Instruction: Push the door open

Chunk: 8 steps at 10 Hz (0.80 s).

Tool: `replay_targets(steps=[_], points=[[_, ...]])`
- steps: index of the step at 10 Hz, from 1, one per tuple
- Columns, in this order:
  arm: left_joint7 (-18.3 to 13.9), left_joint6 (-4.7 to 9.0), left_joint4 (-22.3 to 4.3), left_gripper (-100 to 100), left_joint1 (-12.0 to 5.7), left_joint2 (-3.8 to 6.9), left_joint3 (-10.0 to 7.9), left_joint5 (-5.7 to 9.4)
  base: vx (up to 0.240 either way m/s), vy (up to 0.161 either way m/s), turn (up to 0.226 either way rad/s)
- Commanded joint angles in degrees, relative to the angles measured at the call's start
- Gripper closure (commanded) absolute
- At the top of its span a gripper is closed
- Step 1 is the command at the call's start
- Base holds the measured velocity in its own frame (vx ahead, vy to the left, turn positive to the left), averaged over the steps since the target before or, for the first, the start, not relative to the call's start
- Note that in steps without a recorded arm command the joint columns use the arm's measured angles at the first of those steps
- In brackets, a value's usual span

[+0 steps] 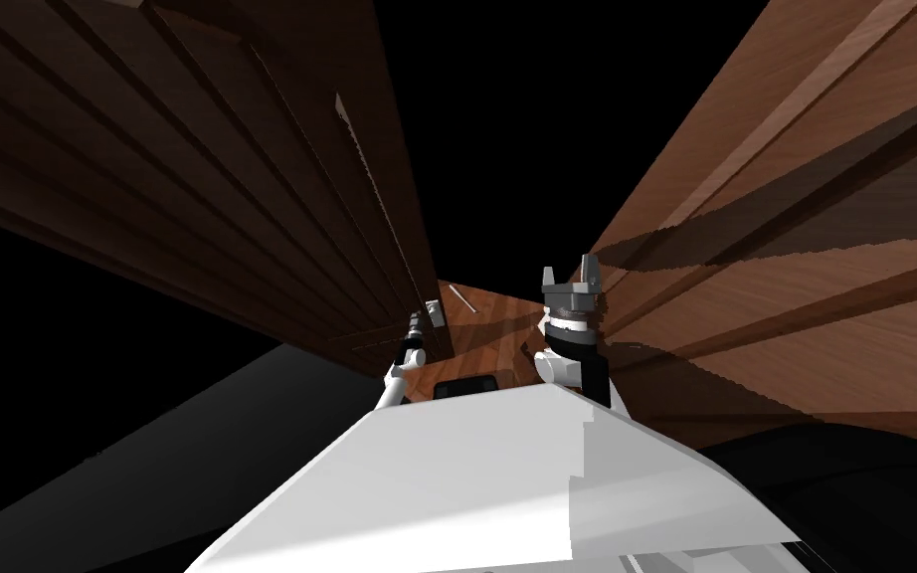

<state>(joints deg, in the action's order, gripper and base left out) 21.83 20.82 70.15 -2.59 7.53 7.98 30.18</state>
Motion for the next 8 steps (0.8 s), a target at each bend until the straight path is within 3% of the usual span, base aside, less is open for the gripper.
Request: replay_targets(steps=[1,4,8], points=[[2.4,0.01,0.6,-100,0.57,-0.75,1.61,1.13,0.029,-0.005,0.253],[6.0,0.03,1.5,-100,1.43,-2.14,4.04,2.84,-0.111,-0.011,0.148],[11.7,0.05,2.9,-100,2.76,-5.06,7.80,5.48,-0.086,-0.038,0.173]])
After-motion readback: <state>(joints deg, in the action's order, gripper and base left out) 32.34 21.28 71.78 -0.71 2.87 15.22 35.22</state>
